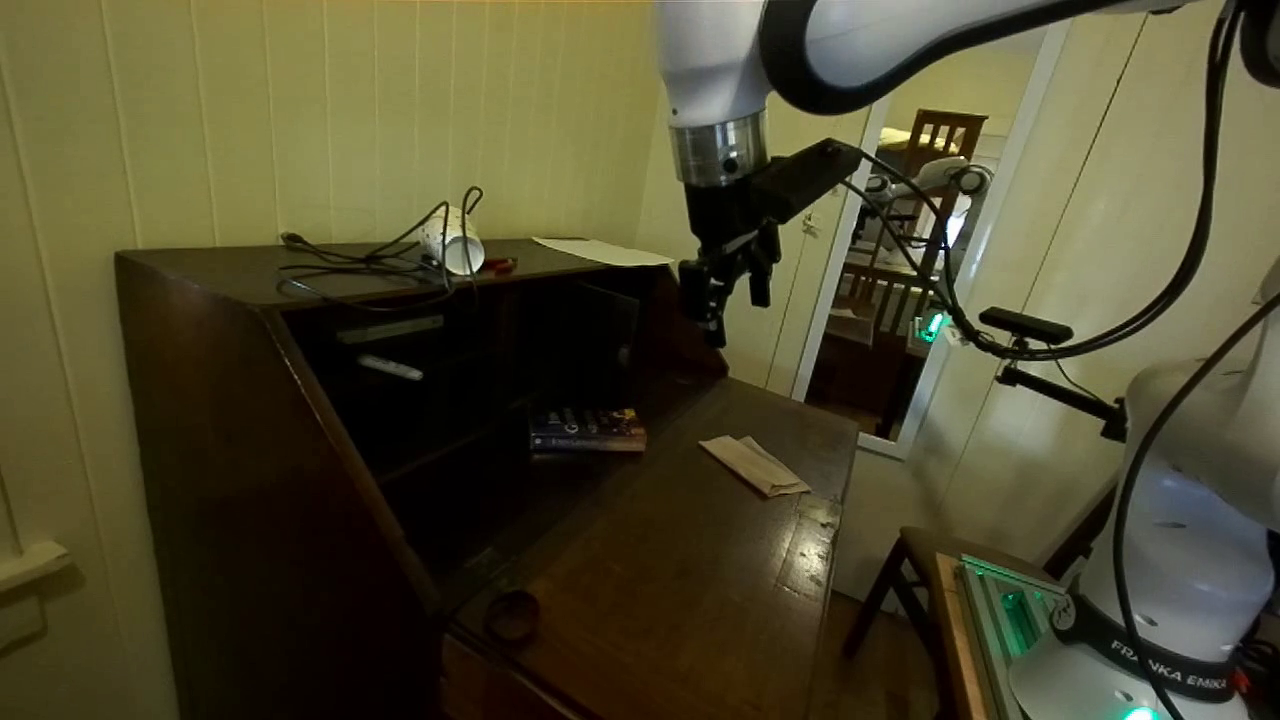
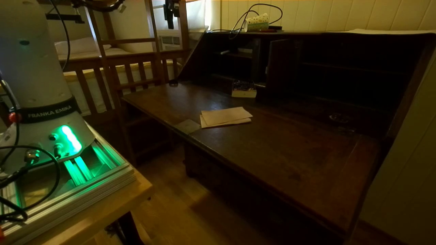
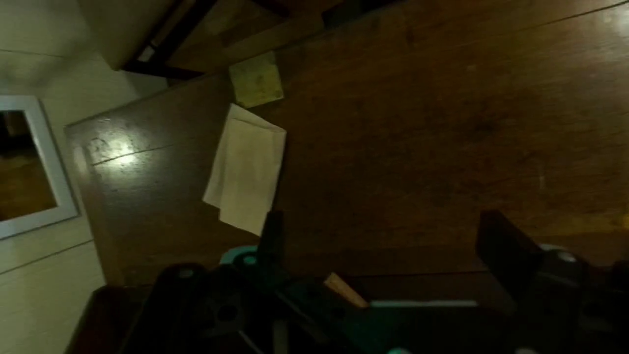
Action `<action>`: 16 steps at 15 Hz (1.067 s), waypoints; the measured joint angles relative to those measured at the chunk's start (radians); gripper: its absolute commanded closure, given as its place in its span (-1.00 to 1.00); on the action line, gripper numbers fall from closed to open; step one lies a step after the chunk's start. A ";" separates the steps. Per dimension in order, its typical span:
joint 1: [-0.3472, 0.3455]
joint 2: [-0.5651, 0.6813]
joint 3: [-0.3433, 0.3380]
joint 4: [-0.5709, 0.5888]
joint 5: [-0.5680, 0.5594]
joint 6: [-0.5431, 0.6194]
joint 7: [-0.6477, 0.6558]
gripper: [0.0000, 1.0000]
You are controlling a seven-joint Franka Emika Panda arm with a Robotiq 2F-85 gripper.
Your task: Move the book to the right
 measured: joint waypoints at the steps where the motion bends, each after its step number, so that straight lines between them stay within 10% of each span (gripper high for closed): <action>1: -0.003 0.016 -0.011 0.000 -0.038 -0.015 0.016 -1.00; 16: 0.022 0.079 -0.079 -0.085 -0.441 0.101 -0.150 -1.00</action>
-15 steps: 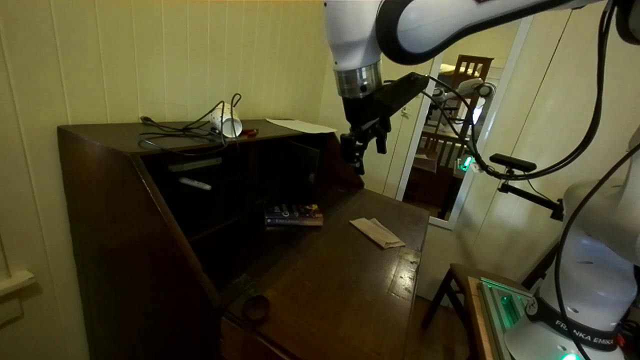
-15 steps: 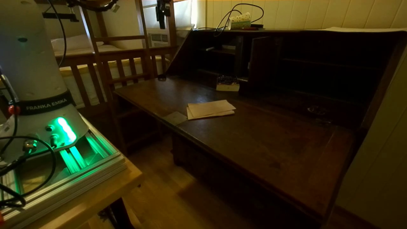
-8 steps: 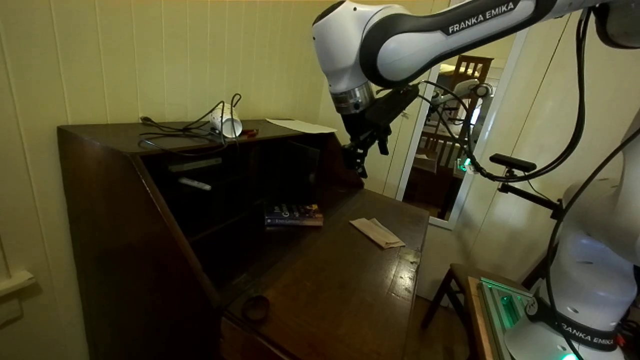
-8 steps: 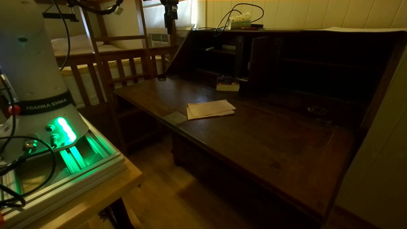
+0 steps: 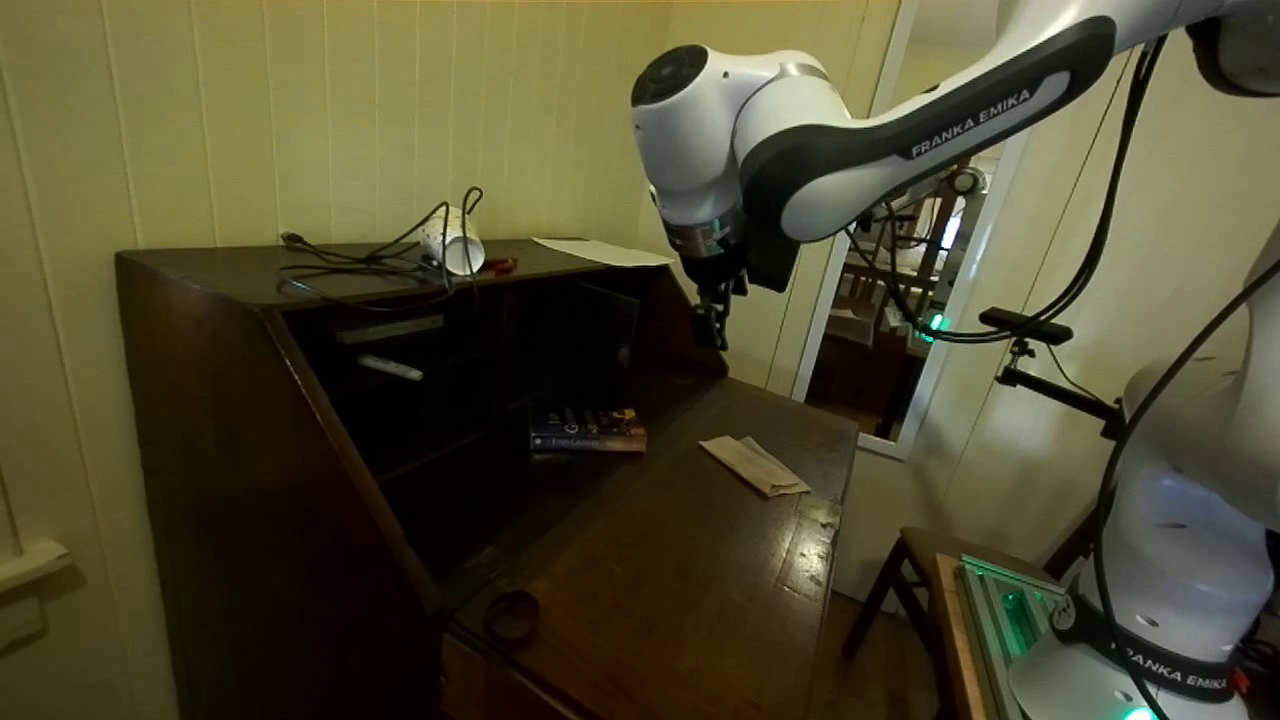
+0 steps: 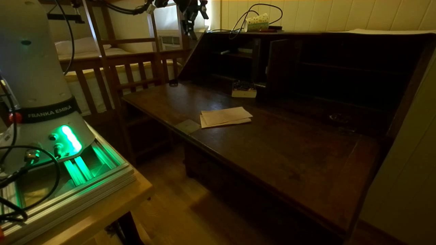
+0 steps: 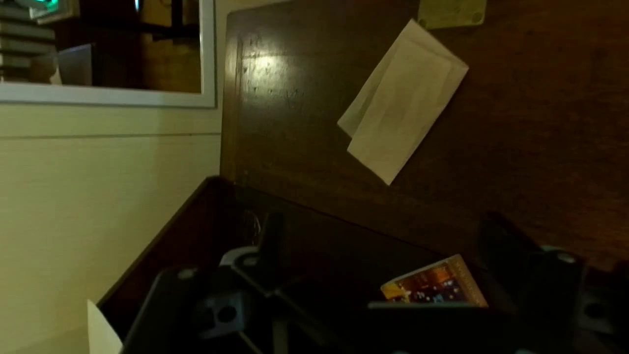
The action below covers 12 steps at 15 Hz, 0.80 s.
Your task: Move the book to the right
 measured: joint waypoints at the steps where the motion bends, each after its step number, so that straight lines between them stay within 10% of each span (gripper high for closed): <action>1: -0.004 0.001 -0.011 -0.008 -0.032 0.050 -0.033 -1.00; 12: -0.033 0.029 -0.068 -0.024 -0.148 0.311 -0.218 -1.00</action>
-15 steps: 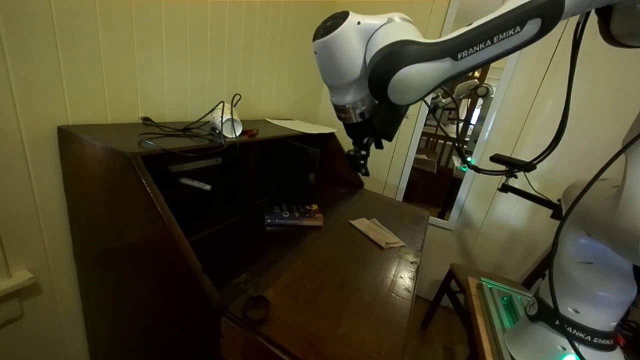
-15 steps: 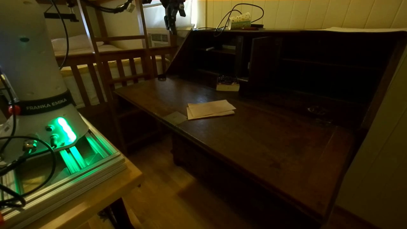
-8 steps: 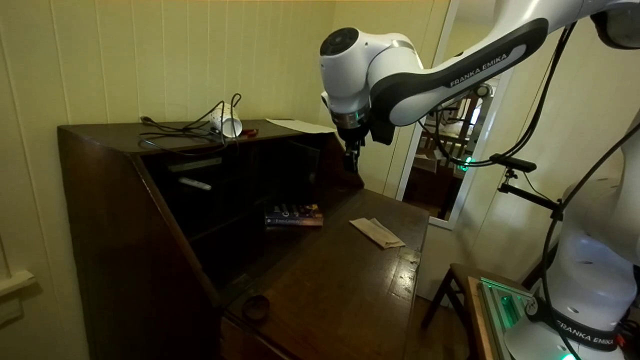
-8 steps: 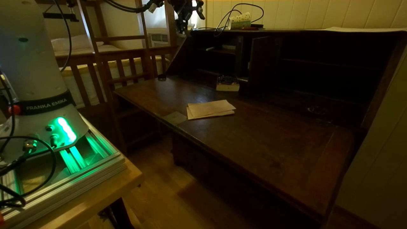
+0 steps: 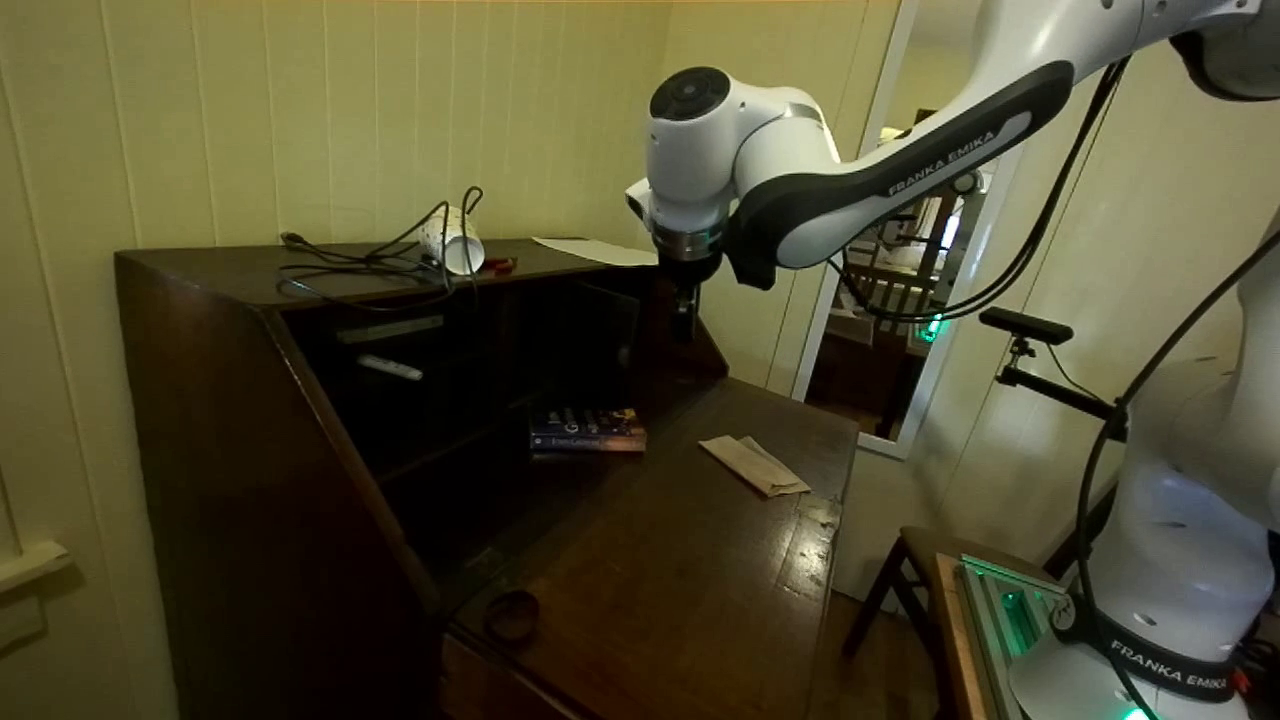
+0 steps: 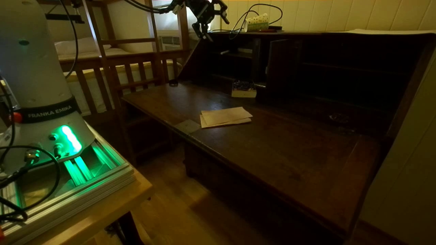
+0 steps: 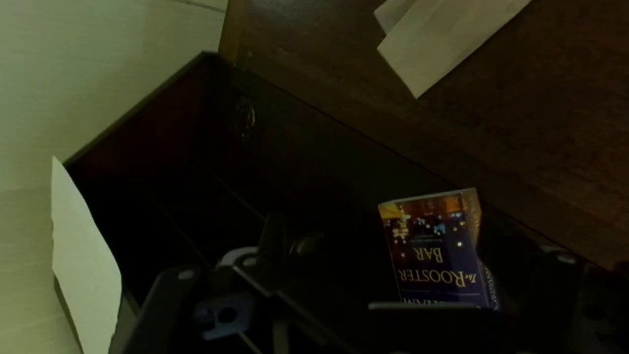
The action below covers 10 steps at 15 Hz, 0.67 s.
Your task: Move the book to the right
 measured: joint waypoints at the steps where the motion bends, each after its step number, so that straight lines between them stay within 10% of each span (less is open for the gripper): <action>1: -0.011 0.015 -0.016 -0.001 -0.020 0.068 -0.037 -1.00; 7: -0.084 0.154 -0.082 0.021 -0.036 0.456 -0.295 -1.00; 10: -0.069 0.242 -0.078 0.072 -0.019 0.370 -0.305 -1.00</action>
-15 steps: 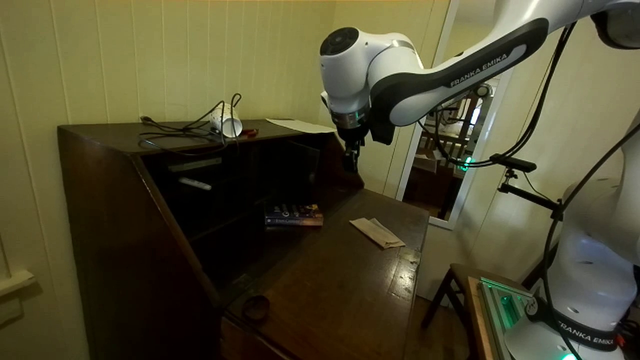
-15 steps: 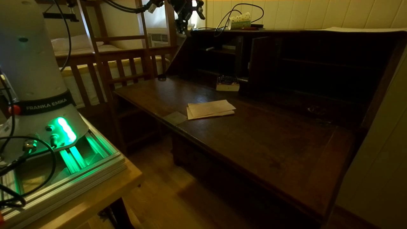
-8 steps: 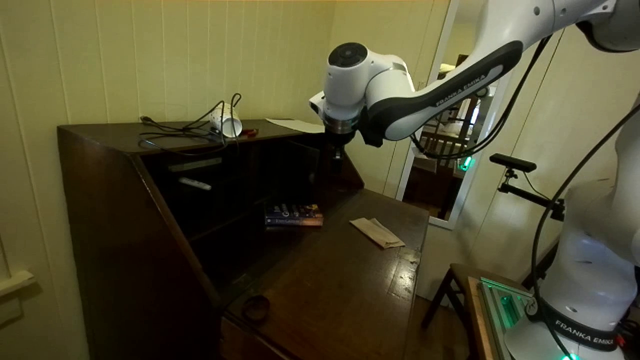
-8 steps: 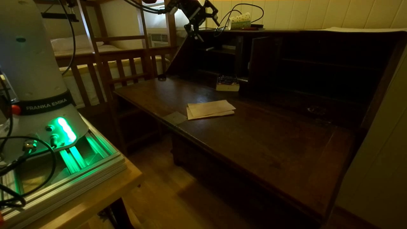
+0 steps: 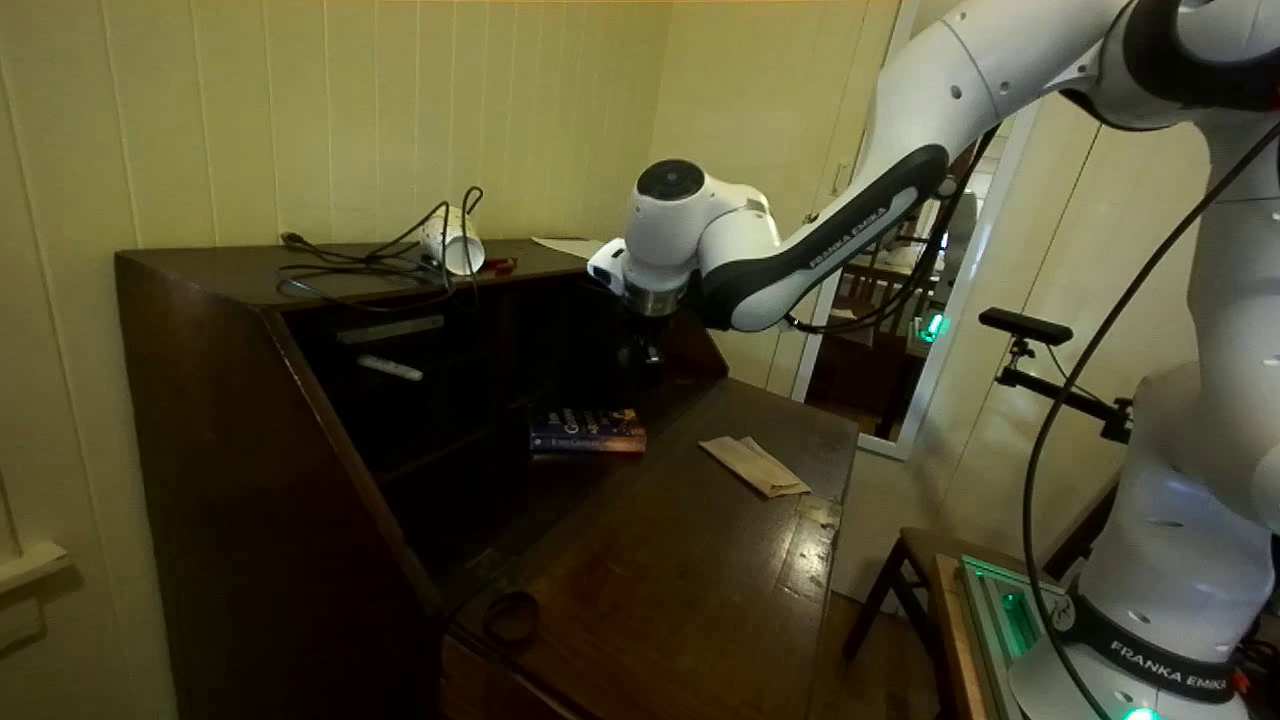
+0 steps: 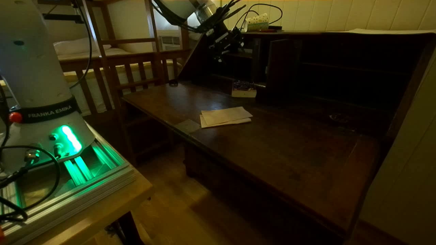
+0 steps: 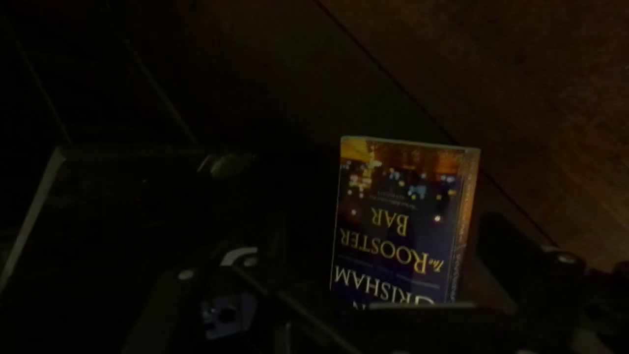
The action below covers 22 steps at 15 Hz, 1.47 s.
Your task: Move the book to the right
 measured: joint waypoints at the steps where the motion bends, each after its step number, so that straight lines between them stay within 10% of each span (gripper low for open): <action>1: 0.013 0.020 0.002 0.019 0.000 -0.042 0.020 -1.00; 22: 0.084 0.191 -0.005 0.062 -0.016 -0.077 0.278 -1.00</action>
